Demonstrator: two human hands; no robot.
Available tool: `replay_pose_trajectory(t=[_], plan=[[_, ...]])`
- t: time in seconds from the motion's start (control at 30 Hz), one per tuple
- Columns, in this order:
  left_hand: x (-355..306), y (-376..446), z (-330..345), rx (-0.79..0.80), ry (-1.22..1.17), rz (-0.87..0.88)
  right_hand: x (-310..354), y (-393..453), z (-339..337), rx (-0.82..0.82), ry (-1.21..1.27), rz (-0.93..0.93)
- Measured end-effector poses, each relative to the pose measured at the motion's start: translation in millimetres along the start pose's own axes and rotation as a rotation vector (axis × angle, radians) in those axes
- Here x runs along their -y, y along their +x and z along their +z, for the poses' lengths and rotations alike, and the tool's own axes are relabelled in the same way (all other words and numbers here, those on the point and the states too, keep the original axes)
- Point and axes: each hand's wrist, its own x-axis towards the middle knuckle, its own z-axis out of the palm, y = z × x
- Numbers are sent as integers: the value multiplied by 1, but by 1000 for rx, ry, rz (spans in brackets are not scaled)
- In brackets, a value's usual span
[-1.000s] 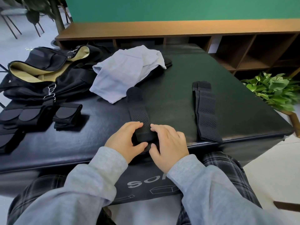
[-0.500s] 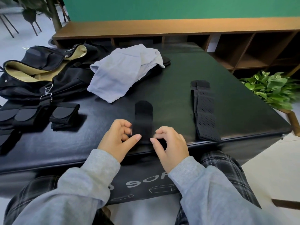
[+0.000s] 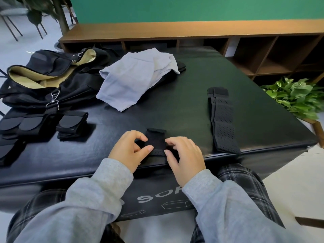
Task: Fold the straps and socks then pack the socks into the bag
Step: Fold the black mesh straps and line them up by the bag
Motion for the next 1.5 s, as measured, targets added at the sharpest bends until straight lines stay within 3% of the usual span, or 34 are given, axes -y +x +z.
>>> replay_pose_trajectory(t=[0.27, 0.83, 1.03, 1.13, 1.3, 1.5], plan=[[-7, 0, -2, 49, 26, 43, 1, 1, 4, 31, -62, 38], [0, 4, 6, -17, -3, 67, 1, 1, 4, 19, -148, -95], [-8, -9, 7, -3, 169, 146, 0, 3, 2, 125, -46, -142], [-3, -20, 17, -85, 183, 167, -4, 2, -1, 176, 26, -149], [8, -29, 35, -400, 342, 285, 0, 1, -7, 240, 40, -204], [20, -27, 14, -458, 444, 233, 23, 1, -9, 421, 142, -67]])
